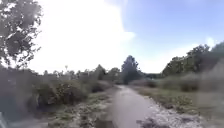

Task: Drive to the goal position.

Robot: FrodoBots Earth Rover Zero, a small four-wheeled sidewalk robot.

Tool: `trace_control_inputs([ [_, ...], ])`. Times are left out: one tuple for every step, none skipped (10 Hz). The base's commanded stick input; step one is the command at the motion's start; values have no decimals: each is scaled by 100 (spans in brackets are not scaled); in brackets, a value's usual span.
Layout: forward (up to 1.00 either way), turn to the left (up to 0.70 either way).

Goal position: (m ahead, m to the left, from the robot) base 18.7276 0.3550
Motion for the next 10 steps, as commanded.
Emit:
trace_control_inputs([
  [70, -14],
  [70, -31],
  [70, -14],
  [70, 0],
  [70, 0],
  [70, 0],
  [70, 0],
  [70, 0],
  [70, 0],
  [70, 0],
])
